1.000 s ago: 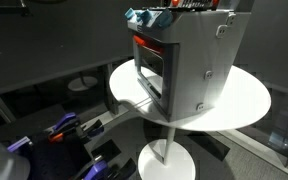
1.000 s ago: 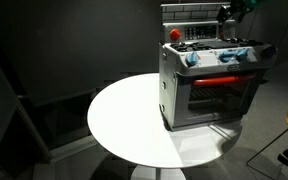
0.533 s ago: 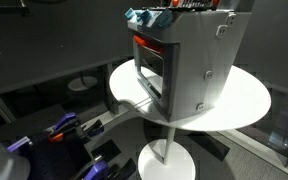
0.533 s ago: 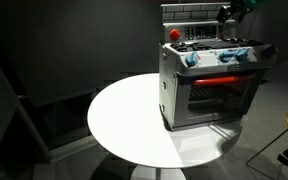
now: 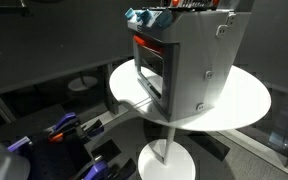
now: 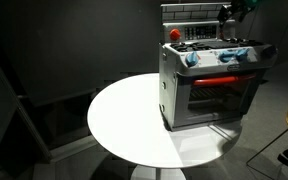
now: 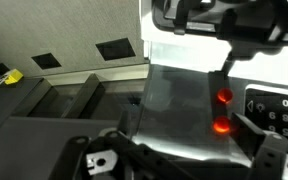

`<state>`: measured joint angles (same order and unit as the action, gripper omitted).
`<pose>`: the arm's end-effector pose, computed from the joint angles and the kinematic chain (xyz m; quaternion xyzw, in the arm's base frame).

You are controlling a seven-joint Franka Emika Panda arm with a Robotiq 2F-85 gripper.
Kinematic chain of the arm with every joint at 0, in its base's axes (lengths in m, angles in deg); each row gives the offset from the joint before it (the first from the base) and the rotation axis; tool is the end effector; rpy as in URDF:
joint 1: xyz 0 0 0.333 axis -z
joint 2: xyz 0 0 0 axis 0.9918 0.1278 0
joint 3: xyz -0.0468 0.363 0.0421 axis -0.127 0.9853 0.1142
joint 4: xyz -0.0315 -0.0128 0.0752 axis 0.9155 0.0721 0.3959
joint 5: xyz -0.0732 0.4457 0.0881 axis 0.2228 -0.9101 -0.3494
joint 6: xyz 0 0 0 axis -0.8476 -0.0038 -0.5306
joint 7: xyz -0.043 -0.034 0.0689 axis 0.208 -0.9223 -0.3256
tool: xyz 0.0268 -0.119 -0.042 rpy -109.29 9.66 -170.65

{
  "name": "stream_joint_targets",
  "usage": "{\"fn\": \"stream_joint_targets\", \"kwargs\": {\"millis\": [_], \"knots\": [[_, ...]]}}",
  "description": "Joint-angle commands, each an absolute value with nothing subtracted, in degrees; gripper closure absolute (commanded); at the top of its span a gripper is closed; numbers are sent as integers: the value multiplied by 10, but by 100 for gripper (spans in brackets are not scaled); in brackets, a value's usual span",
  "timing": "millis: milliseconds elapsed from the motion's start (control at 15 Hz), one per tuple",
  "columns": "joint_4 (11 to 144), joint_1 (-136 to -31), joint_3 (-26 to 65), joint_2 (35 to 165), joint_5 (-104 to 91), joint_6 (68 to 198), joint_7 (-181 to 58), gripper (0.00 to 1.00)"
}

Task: Press a button on the stove

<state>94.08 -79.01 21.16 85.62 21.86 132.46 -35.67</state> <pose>0.6754 -0.0866 0.5284 0.9424 -0.1553 0.2336 0.1825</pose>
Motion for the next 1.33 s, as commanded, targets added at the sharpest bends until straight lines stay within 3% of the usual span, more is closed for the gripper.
{"fn": "stream_joint_targets", "kwargs": {"millis": [0,1267], "knots": [[942,-796,206,844,223,1302,-345,0],[922,-794,201,865,226,1295,-347,0]]}}
